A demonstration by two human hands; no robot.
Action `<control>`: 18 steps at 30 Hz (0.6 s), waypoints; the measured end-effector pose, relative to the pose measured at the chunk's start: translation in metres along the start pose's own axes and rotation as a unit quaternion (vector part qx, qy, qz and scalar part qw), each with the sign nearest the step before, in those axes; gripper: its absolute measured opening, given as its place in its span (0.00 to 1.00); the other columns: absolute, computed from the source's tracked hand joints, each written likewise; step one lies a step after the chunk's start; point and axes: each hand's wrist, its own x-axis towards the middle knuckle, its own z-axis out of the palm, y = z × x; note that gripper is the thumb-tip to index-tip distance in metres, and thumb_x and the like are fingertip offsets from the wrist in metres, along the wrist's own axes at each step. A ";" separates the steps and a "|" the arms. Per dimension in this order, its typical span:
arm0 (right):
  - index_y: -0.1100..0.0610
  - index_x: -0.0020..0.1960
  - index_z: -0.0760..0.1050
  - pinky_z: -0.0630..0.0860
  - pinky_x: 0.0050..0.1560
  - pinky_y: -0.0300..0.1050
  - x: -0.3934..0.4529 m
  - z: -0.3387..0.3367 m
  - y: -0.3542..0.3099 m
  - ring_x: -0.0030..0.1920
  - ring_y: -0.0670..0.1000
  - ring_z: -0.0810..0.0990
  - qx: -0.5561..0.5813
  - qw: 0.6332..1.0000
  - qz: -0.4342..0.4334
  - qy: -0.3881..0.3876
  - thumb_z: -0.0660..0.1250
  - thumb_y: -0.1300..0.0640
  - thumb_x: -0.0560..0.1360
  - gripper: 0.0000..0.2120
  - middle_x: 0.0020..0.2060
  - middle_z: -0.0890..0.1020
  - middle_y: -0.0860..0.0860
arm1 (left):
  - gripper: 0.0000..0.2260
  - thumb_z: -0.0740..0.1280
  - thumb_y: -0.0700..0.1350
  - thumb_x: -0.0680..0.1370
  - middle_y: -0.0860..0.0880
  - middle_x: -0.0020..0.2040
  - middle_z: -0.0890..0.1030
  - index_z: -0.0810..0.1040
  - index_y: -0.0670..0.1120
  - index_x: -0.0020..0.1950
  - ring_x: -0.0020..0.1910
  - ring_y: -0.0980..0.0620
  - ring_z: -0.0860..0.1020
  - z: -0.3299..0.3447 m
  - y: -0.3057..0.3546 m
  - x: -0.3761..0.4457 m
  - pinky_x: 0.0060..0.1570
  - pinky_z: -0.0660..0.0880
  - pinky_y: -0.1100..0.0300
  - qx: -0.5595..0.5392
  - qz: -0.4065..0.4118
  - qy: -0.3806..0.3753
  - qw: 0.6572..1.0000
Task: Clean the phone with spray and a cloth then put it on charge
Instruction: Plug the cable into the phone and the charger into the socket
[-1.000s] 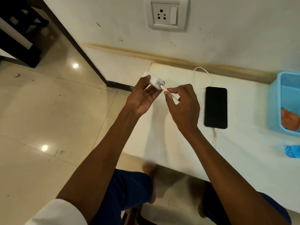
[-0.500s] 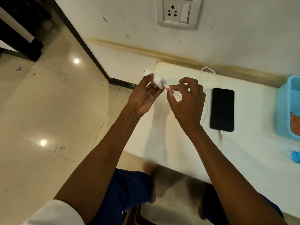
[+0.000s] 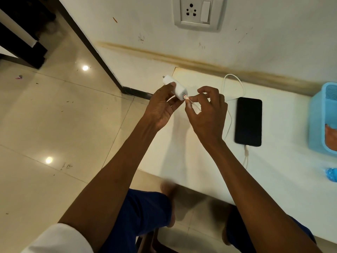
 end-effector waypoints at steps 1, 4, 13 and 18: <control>0.53 0.46 0.81 0.72 0.47 0.52 0.000 0.000 0.001 0.54 0.53 0.78 0.003 1.000 0.001 0.000 0.69 0.50 0.77 0.07 0.56 0.79 0.49 | 0.15 0.65 0.41 0.81 0.37 0.59 0.75 0.70 0.37 0.65 0.55 0.41 0.79 0.001 -0.001 0.000 0.64 0.75 0.45 0.011 0.003 -0.002 1.000; 0.53 0.46 0.81 0.72 0.48 0.52 0.000 0.002 0.002 0.54 0.52 0.77 0.016 1.000 0.007 0.008 0.70 0.51 0.77 0.06 0.56 0.79 0.49 | 0.13 0.64 0.42 0.82 0.37 0.57 0.75 0.70 0.37 0.63 0.54 0.41 0.78 0.002 -0.002 0.000 0.67 0.72 0.42 0.034 0.013 -0.012 0.999; 0.53 0.47 0.80 0.70 0.50 0.50 -0.002 0.002 0.003 0.54 0.50 0.77 0.045 0.999 0.019 0.011 0.70 0.51 0.77 0.06 0.56 0.79 0.49 | 0.13 0.64 0.41 0.81 0.41 0.53 0.77 0.71 0.37 0.64 0.53 0.42 0.79 0.007 -0.001 -0.002 0.66 0.72 0.42 0.037 0.028 -0.010 0.999; 0.48 0.50 0.81 0.75 0.50 0.50 0.008 -0.001 0.007 0.52 0.48 0.77 0.095 0.991 0.067 -0.069 0.67 0.45 0.78 0.09 0.50 0.79 0.42 | 0.24 0.68 0.39 0.79 0.38 0.62 0.76 0.66 0.37 0.73 0.56 0.40 0.79 0.008 0.000 -0.002 0.58 0.78 0.46 0.041 0.047 0.028 0.998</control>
